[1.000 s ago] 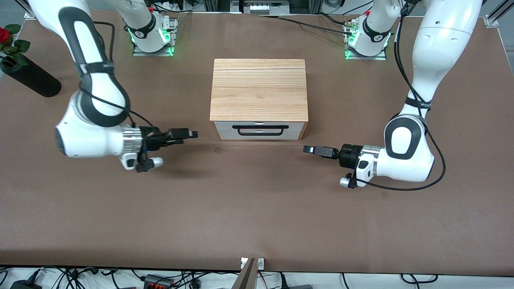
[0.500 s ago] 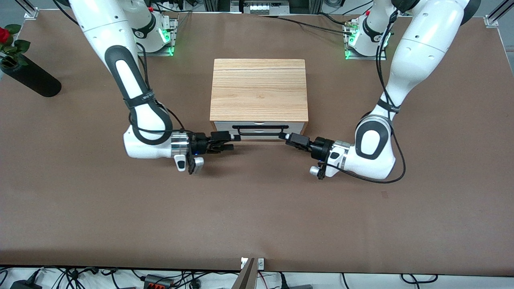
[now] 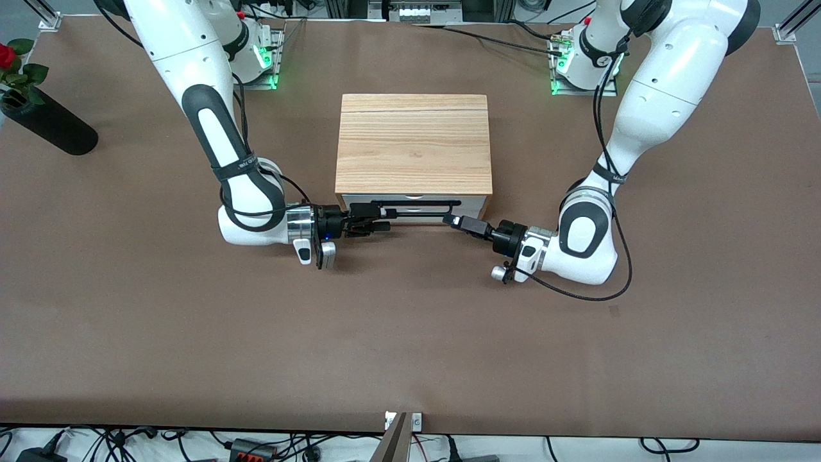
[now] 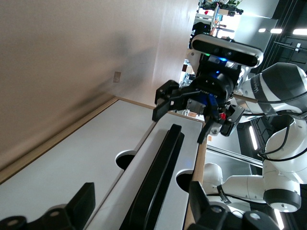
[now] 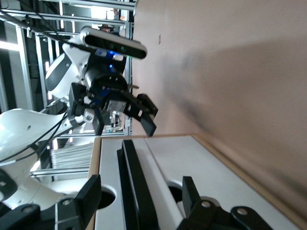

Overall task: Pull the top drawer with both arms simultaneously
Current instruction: 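Close the left gripper and the right gripper on the black handle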

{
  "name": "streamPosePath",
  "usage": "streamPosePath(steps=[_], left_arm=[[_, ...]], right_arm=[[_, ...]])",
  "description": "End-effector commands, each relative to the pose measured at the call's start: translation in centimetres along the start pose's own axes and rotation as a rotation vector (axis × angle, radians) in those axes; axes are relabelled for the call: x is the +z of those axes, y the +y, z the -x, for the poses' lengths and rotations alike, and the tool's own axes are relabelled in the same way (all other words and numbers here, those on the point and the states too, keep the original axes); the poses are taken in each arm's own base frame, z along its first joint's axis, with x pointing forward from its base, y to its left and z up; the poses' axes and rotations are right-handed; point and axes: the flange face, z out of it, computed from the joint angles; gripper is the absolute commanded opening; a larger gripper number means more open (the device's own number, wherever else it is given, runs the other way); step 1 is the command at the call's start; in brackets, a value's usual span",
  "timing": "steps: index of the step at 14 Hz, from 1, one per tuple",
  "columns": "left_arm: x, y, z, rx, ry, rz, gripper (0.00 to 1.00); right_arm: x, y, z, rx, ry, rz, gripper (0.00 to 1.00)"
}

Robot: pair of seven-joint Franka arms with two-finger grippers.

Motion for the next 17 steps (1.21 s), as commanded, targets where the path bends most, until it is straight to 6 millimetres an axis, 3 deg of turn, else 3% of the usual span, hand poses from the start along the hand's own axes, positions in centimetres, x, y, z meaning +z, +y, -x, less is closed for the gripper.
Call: streamPosePath(steps=[1, 2, 4, 5, 8, 10, 15, 17], left_arm=[[0.0, -0.2, 0.6, 0.004, 0.007, 0.031, 0.64], [0.0, -0.2, 0.8, 0.002, 0.004, 0.034, 0.63], [0.0, -0.4, 1.3, -0.008, -0.001, 0.038, 0.57], [1.0, -0.2, 1.8, 0.001, -0.020, 0.055, 0.57], [2.1, -1.4, 3.0, 0.028, 0.004, 0.128, 0.53], [1.9, -1.1, 3.0, 0.044, 0.009, 0.128, 0.48], [1.4, -0.9, 2.8, 0.049, 0.020, 0.134, 0.16], [1.4, -0.9, 2.7, 0.045, 0.028, 0.142, 0.11]], right_arm=[[-0.4, -0.7, 0.7, -0.021, -0.014, -0.060, 0.53], [-0.5, -0.3, 1.0, -0.021, -0.019, -0.066, 0.53], [-0.4, 0.7, 1.5, -0.058, -0.021, -0.064, 0.37], [-0.4, 1.0, 1.5, -0.060, -0.020, -0.063, 0.29], [-0.7, 1.0, 1.3, -0.064, -0.016, -0.063, 0.14], [-0.8, 0.8, 1.0, -0.069, -0.013, -0.064, 0.12], [-1.0, 0.6, 0.7, -0.075, -0.010, -0.064, 0.09], [-1.2, 0.7, 0.6, -0.075, -0.007, -0.062, 0.09]])
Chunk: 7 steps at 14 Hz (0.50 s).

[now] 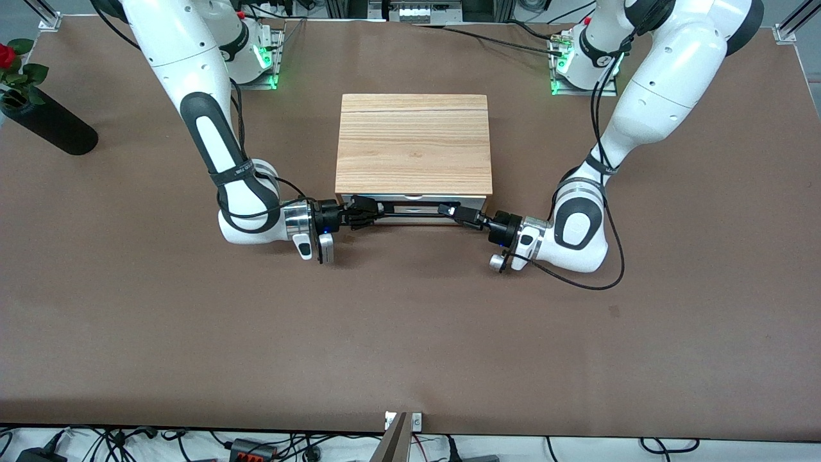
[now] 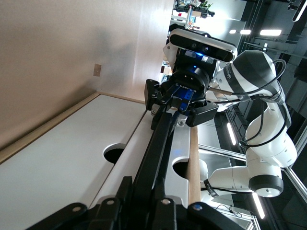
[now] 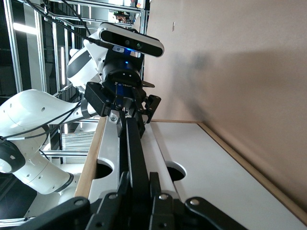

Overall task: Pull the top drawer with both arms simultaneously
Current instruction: 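Close the left gripper and the right gripper on the black handle, then pull the handle outward with both grippers to slide the drawer open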

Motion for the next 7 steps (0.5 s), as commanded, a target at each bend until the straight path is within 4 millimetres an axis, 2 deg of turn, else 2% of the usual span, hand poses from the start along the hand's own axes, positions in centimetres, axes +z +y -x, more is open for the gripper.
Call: streamPosePath(steps=[1, 5, 7], left_arm=[[-0.4, 1.1, 0.6, -0.009, 0.018, 0.028, 0.10], [-0.6, 1.3, 0.1, -0.010, 0.050, 0.050, 0.10], [-0.8, 2.1, -0.7, 0.010, 0.069, 0.057, 0.10]], right_arm=[[-0.7, -0.8, -0.6, -0.005, 0.023, -0.017, 0.09], [-0.9, -0.9, -0.8, -0.010, 0.024, -0.015, 0.06], [-1.0, -0.7, -1.1, -0.012, 0.027, -0.014, 0.06]])
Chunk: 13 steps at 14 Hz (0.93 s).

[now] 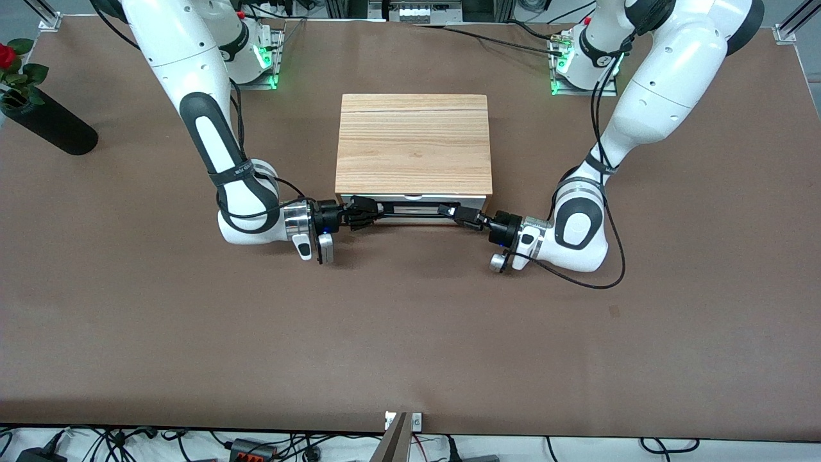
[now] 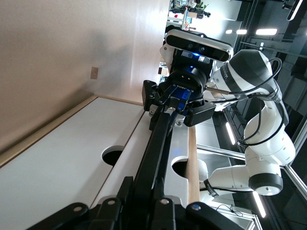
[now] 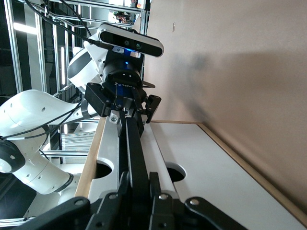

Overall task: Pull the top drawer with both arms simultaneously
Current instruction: 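Pull the handle outward with both grippers to slide the drawer open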

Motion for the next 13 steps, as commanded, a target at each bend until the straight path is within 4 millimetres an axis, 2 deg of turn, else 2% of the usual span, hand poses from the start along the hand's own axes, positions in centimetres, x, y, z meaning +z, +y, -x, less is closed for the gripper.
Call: streamPosePath(steps=[1, 7, 11, 13], left_arm=[[-0.7, 2.4, -1.1, 0.000, 0.062, 0.040, 0.10], [-1.6, 2.9, -3.6, 0.032, 0.136, 0.014, 0.10], [-2.6, 2.6, -4.7, 0.043, 0.179, -0.007, 0.10], [-3.0, 2.4, -5.6, 0.055, 0.195, -0.009, 0.10]], right_arm=[[-0.9, -0.6, -1.3, -0.010, 0.028, -0.015, 0.06], [-2.0, 0.7, -4.6, -0.027, 0.063, -0.017, 0.06], [-3.3, 3.4, -6.8, -0.037, 0.093, -0.014, 0.06], [-3.6, 3.9, -7.7, -0.049, 0.104, -0.008, 0.06]])
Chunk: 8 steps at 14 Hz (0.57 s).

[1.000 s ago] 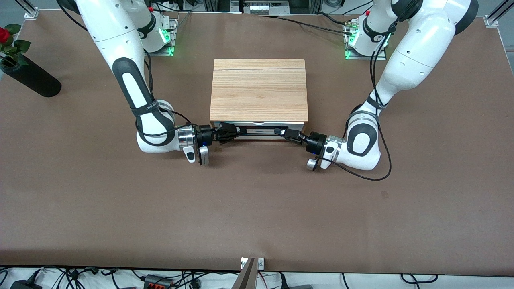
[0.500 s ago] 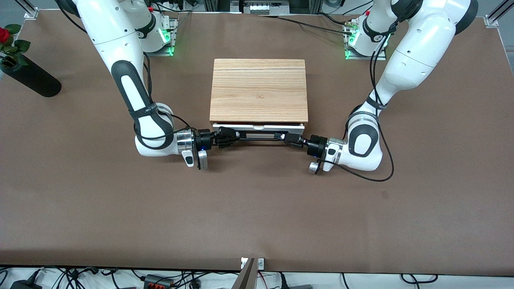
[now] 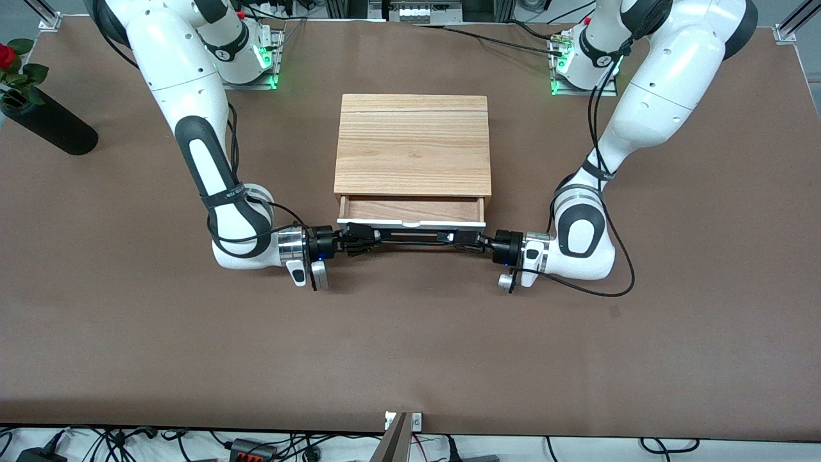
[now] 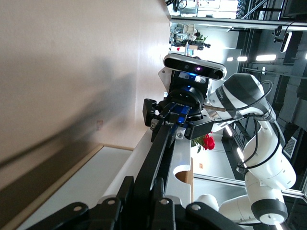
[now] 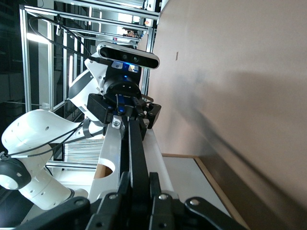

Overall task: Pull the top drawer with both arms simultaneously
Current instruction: 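Pull the handle outward with both grippers to slide the drawer open, then open both grippers and draw them back from the handle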

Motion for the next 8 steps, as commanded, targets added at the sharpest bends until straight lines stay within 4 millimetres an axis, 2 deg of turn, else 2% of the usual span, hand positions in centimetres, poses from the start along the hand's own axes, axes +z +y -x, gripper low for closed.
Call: streamPosePath(steps=[1, 5, 6, 7, 8], left_arm=[[-1.44, 0.67, -2.49, 0.003, 0.055, 0.022, 0.10], [-1.71, 0.05, -2.98, 0.001, 0.075, 0.011, 0.10], [-1.77, 0.01, -3.03, 0.001, 0.080, 0.008, 0.10], [-1.79, 0.00, -3.04, 0.001, 0.081, 0.007, 0.10], [-1.77, -0.11, -3.02, 0.002, 0.080, 0.005, 0.10]], right_arm=[[-2.06, 2.73, -2.18, -0.018, 0.058, 0.022, 0.06], [-2.52, 3.33, -2.49, -0.019, 0.066, 0.030, 0.07], [-2.54, 3.17, -2.57, -0.023, 0.065, 0.031, 0.17], [-2.54, 3.00, -2.61, -0.026, 0.061, 0.035, 0.36], [-2.69, 2.65, -2.72, -0.036, 0.054, 0.039, 0.85]])
